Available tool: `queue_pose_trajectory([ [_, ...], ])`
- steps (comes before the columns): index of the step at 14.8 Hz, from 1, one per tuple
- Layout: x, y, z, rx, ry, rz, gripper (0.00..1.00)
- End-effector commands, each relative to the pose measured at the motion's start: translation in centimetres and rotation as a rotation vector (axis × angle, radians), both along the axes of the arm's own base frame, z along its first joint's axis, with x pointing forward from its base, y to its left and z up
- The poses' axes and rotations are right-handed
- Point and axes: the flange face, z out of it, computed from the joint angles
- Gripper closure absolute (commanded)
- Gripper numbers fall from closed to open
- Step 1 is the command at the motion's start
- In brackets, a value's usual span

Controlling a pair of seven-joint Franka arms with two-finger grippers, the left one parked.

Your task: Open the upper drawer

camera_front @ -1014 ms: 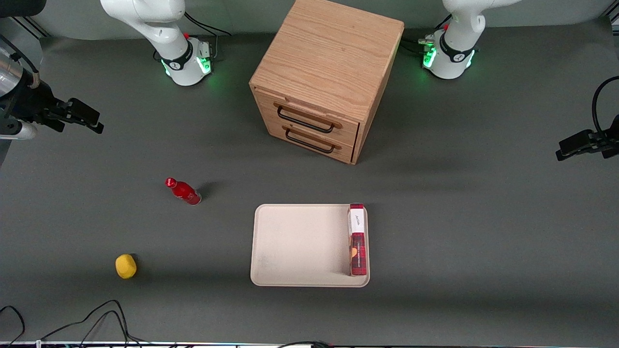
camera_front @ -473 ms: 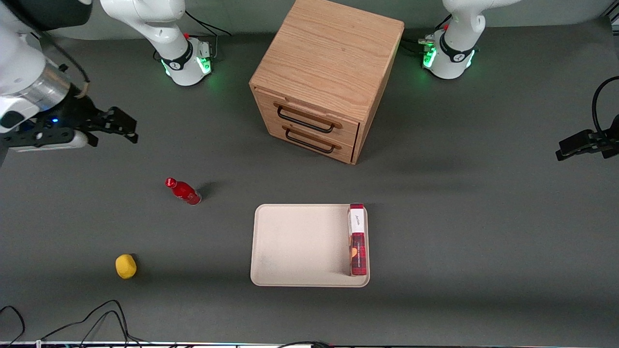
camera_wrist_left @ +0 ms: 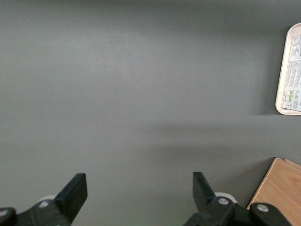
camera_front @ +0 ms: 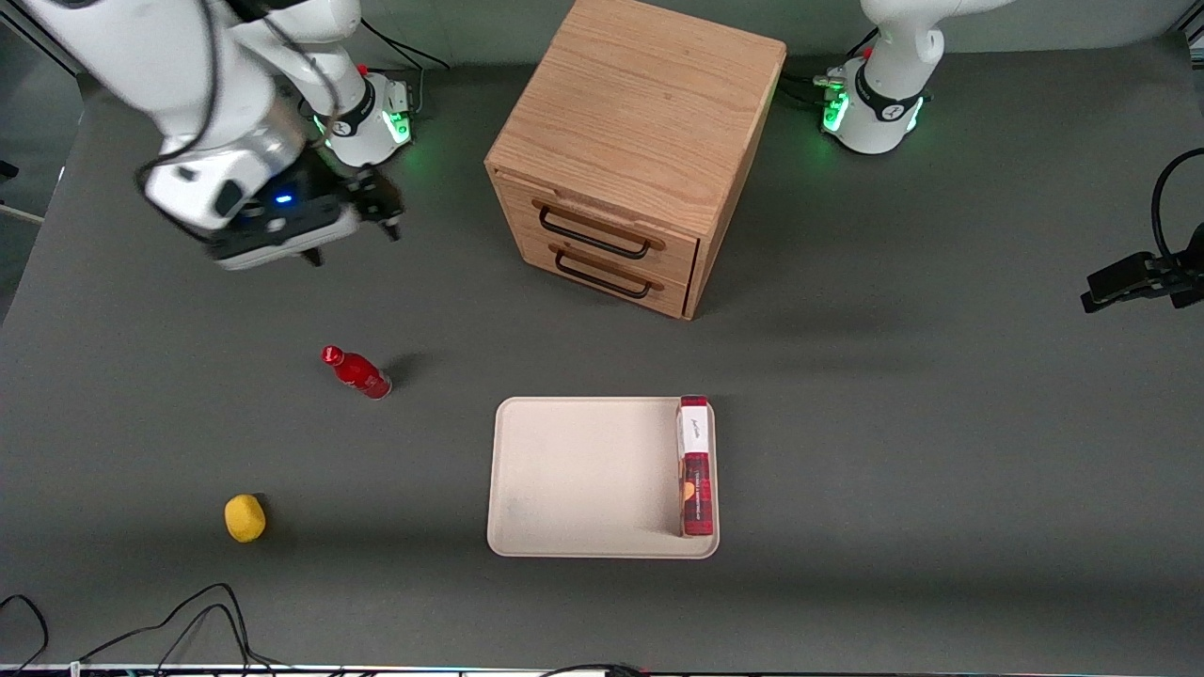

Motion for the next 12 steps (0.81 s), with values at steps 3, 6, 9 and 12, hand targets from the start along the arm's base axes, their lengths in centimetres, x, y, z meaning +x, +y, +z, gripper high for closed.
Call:
queue_pose_trajectory([
  [3, -1.6, 7.9, 0.4, 0.073, 0.021, 0.157, 0.00],
  [6, -2.7, 12.2, -0.1, 0.107, 0.044, 0.253, 0.00],
  [9, -2.7, 15.7, -1.7, 0.077, 0.042, 0.345, 0.00],
  [12, -2.6, 18.0, -3.1, 0.048, 0.021, 0.496, 0.00],
])
